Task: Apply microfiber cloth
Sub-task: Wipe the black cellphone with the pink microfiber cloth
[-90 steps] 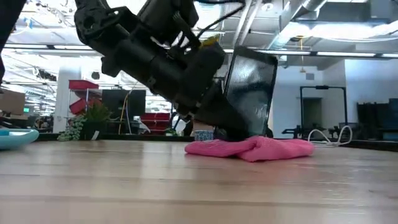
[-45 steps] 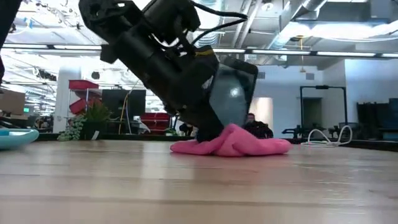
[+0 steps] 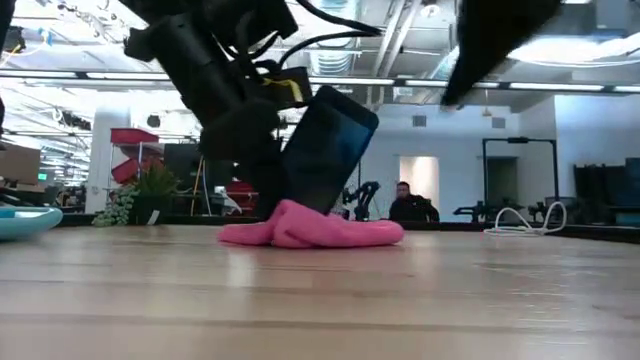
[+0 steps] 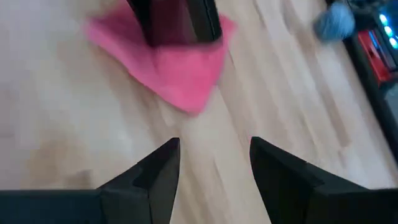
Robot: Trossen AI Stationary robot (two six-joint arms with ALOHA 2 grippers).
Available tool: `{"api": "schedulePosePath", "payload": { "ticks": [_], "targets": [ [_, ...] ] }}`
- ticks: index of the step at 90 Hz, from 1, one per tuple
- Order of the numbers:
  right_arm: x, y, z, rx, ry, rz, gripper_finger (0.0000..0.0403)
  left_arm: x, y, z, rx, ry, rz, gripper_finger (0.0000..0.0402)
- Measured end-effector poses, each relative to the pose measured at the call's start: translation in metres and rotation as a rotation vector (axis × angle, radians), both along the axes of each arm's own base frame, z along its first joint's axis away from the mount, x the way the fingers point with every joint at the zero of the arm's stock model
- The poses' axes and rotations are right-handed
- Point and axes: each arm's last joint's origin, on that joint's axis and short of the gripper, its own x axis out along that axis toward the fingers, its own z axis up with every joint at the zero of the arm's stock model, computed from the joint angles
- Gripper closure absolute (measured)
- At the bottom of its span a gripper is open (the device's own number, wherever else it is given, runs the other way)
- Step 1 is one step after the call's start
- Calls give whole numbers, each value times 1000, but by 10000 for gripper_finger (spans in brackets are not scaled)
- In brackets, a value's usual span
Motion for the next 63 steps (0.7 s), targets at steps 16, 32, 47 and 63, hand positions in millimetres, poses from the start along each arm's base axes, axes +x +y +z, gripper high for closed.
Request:
{"api": "schedulePosePath", "payload": {
  "ticks": [16,32,47,63],
  "targets": [
    [6,-10,8,-5,-133,114,223,-1,0,4,-6,-4,-7,389],
    [28,-29,30,19,-267,267,223,-1,-3,4,-9,-16,-12,389],
    [50,-54,20,70,-266,347,223,-1,-7,5,-18,-33,-26,389],
    [58,-68,12,131,-254,370,248,-1,-9,5,-25,-38,-32,389]
  ]
}}
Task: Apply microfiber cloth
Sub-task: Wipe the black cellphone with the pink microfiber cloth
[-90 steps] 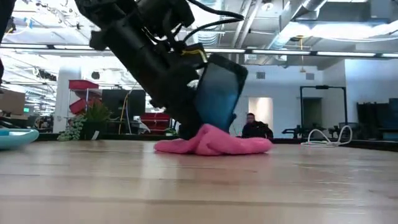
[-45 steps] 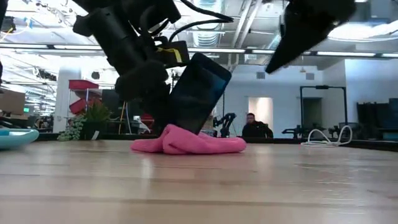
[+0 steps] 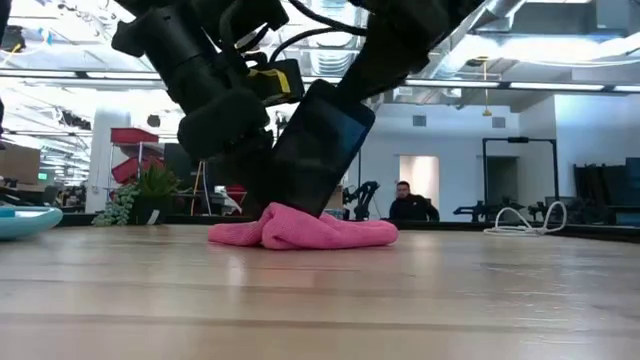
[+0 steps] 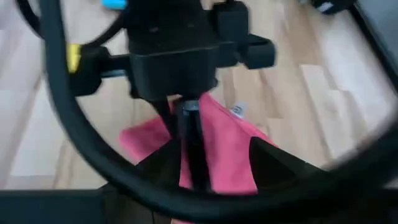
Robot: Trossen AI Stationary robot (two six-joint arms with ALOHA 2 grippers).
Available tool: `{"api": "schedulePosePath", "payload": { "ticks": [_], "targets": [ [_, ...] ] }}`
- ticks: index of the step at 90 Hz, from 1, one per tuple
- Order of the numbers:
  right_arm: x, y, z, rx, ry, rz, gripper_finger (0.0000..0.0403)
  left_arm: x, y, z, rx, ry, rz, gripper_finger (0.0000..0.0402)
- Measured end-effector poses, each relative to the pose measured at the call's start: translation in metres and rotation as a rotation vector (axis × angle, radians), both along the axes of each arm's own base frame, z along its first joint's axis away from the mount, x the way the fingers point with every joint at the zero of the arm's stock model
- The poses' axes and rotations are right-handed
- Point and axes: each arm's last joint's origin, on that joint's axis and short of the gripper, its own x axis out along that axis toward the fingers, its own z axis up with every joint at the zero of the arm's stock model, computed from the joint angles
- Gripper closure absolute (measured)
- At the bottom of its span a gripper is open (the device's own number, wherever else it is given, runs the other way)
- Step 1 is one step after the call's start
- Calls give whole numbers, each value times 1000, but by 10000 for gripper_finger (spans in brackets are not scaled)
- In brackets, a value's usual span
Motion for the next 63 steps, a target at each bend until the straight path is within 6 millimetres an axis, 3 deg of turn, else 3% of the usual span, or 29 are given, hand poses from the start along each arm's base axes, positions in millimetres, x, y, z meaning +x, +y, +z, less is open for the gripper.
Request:
{"api": "schedulePosePath", "payload": {
  "ticks": [23,41,63],
  "targets": [
    [1,-3,-2,50,11,44,384,1,-1,0,6,-5,-15,389],
    [0,4,-9,64,44,23,372,-5,-6,5,48,9,-37,389],
    [-6,7,-14,56,108,5,384,-16,-12,17,53,22,-50,388]
  ]
}}
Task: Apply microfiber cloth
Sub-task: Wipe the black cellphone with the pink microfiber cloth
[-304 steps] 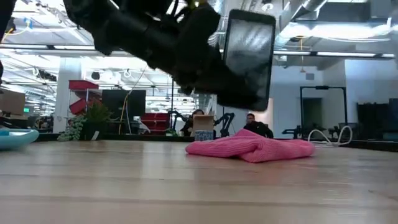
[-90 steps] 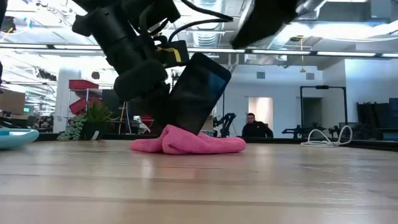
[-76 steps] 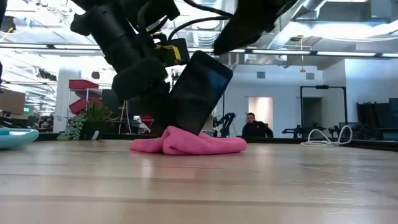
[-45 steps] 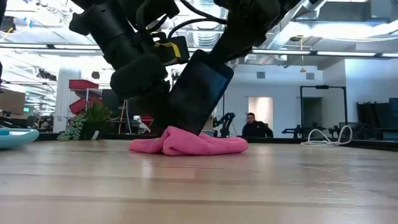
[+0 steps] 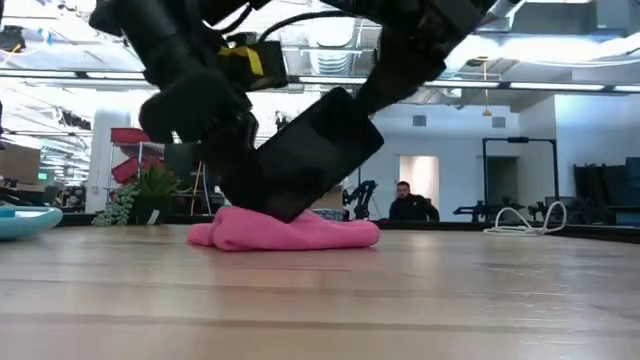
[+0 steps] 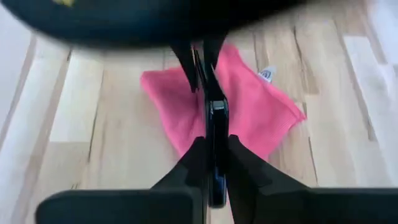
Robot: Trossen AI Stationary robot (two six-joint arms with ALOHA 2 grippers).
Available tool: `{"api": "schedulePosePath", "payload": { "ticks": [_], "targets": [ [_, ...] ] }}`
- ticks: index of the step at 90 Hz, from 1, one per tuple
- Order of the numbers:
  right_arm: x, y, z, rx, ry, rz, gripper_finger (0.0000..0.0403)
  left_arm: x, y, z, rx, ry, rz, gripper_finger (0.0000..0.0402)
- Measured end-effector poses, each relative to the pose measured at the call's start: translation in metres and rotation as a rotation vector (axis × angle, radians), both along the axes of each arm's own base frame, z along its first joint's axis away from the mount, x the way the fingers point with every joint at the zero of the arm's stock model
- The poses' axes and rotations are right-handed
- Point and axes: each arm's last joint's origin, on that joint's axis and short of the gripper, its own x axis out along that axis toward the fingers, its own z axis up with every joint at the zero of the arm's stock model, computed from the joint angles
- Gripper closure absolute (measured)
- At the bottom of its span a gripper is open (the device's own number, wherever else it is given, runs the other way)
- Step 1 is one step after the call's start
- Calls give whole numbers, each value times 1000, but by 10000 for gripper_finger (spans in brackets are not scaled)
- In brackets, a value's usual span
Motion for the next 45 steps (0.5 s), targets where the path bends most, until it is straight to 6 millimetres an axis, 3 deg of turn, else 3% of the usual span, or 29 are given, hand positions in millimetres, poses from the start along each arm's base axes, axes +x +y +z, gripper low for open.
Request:
{"api": "schedulePosePath", "payload": {
  "ticks": [25,45],
  "targets": [
    [0,0,-1,14,3,-16,380,-4,-3,2,8,11,-3,388],
    [-2,-2,-5,40,35,-61,323,-20,6,19,-1,69,46,389]
  ]
}}
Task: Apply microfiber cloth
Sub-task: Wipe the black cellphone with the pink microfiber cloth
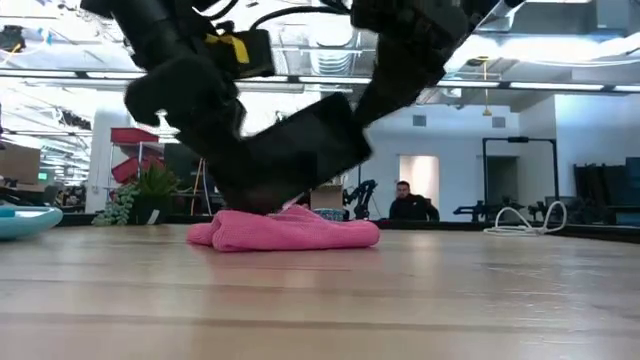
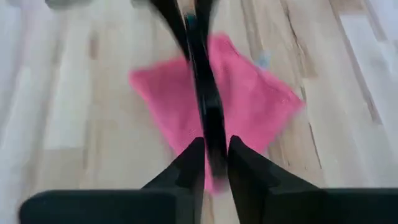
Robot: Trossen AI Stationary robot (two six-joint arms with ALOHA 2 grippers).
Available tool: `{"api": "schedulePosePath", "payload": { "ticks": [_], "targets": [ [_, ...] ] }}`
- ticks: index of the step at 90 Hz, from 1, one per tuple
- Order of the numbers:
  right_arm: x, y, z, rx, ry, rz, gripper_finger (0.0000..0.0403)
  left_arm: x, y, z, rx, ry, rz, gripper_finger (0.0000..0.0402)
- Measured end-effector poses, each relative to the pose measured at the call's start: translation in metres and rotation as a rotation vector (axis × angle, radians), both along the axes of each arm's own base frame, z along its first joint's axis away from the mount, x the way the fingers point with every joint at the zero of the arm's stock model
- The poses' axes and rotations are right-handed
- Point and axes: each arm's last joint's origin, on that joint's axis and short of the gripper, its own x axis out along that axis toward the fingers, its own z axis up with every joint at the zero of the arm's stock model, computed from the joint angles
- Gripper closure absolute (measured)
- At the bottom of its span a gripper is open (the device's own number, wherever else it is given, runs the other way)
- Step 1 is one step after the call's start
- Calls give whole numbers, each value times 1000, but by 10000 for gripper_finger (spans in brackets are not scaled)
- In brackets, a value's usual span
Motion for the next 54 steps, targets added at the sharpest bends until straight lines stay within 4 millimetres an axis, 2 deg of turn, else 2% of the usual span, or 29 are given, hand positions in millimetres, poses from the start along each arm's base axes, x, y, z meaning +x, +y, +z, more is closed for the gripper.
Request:
{"api": "schedulePosePath", "payload": {
  "ticks": [14,28,35,54],
  "targets": [
    [-4,0,-3,16,44,-26,268,-12,8,21,-68,-21,16,389],
    [-6,6,-3,46,56,-57,231,-11,15,17,-190,37,21,391],
    [-8,14,-3,47,46,-61,223,-4,19,11,-253,94,29,395],
    [-14,36,-2,32,18,-81,221,25,34,-1,-243,287,101,397]
  ]
}}
